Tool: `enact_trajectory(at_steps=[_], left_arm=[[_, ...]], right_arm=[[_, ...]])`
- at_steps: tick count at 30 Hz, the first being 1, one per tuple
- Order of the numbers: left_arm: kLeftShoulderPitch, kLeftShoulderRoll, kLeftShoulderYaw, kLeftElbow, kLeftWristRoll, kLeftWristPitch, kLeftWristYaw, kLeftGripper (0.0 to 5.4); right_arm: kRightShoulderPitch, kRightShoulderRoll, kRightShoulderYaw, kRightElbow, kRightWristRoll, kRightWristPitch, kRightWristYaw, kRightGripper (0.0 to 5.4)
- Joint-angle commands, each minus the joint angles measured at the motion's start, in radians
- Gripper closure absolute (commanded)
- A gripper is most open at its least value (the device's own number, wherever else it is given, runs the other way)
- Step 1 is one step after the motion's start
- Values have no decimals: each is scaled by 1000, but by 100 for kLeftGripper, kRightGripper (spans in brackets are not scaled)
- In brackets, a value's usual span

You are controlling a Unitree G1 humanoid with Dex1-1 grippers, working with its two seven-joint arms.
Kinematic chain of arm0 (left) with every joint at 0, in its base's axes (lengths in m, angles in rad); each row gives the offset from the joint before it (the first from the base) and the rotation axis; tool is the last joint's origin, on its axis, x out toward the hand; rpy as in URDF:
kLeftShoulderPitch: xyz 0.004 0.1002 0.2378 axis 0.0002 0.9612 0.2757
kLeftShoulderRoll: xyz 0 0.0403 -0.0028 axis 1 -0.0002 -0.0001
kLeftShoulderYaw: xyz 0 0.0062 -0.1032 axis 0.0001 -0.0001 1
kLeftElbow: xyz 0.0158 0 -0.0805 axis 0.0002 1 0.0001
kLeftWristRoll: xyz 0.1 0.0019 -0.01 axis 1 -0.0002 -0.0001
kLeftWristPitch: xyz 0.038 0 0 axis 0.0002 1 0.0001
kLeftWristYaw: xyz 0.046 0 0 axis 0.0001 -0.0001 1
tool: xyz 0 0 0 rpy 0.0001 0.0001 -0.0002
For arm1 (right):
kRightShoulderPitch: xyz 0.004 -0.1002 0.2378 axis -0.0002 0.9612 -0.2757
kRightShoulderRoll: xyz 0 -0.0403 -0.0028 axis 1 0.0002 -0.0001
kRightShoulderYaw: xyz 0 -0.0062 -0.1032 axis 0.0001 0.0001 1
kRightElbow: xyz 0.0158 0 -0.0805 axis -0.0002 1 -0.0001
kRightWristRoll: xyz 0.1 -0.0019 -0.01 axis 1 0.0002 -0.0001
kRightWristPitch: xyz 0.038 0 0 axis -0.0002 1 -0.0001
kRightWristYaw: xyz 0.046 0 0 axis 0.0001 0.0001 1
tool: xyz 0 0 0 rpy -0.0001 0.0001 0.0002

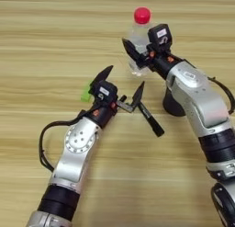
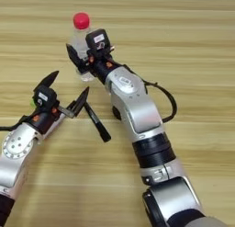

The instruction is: Move the objects on the table

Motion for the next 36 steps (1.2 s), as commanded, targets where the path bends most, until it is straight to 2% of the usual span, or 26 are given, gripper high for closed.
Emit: enact_trajectory(at_steps=[1, 4, 18, 25, 36], left_arm=[[5, 3, -3, -4, -4, 17, -10, 0], [3, 3, -3, 3, -6, 17, -11, 0], [-28, 3, 16, 80, 7, 3, 8, 0], [-37, 3, 19, 114, 6, -9, 5, 0], [-42, -1, 35, 130, -19, -39, -15, 123]], right_arm=[[-5, 20, 9, 19, -14, -50, 9, 217], [7, 34, 20, 35, -18, -60, 14, 217], [148, 76, 159, -47, -39, -31, 54, 217], [162, 86, 172, -46, -49, -32, 57, 222], [168, 87, 163, -6, -59, -48, 61, 225]])
